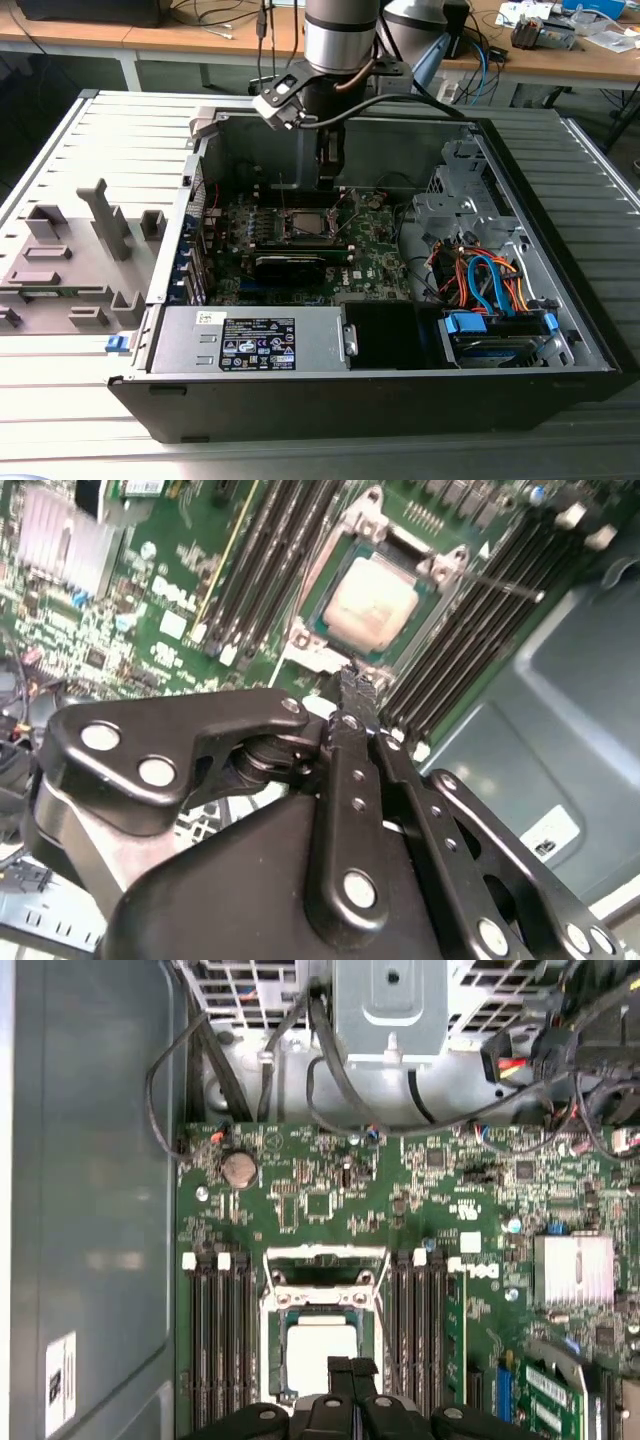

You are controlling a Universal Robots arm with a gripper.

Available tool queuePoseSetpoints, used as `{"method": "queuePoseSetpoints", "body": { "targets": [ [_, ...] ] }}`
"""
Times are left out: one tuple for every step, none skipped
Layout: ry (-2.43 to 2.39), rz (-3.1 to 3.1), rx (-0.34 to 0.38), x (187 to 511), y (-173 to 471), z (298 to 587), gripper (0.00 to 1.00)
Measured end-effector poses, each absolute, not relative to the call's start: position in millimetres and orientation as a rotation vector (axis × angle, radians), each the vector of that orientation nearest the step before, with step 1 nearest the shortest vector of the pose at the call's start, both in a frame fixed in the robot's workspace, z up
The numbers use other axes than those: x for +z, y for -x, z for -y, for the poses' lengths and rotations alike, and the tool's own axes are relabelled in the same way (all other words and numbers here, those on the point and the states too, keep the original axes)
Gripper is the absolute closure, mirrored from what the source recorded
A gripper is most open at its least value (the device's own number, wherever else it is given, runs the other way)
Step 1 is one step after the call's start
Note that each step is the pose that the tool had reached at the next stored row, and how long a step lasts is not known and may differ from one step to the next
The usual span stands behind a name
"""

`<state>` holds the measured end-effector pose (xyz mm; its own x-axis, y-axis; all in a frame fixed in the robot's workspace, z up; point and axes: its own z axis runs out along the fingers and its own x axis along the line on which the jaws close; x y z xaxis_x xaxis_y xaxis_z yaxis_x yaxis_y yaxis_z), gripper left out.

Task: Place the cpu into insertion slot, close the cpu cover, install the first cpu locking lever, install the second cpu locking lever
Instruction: 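Close the cpu cover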

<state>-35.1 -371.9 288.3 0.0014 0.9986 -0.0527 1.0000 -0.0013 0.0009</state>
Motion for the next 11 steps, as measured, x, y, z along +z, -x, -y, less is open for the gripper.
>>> {"method": "queuePoseSetpoints", "body": {
  "targets": [
    [-2.196,-2.193,-0.058,288,28,372,0.89],
    [-2.196,-2.193,-0.058,288,25,373,0.89],
    [-2.196,-2.194,-0.058,288,21,373,0.89],
    [-2.196,-2.194,-0.059,288,19,373,0.89],
    [-2.196,-2.194,-0.059,288,17,373,0.89],
    [-2.197,-2.194,-0.059,288,14,373,0.89],
    [-2.197,-2.194,-0.060,288,11,373,0.89],
    [-2.197,-2.195,-0.061,287,6,373,0.89],
    [-2.197,-2.195,-0.061,287,2,373,0.89],
    [-2.197,-2.195,-0.062,286,-2,373,0.89],
    [-2.197,-2.195,-0.064,285,-5,373,0.89]
  ]
}}
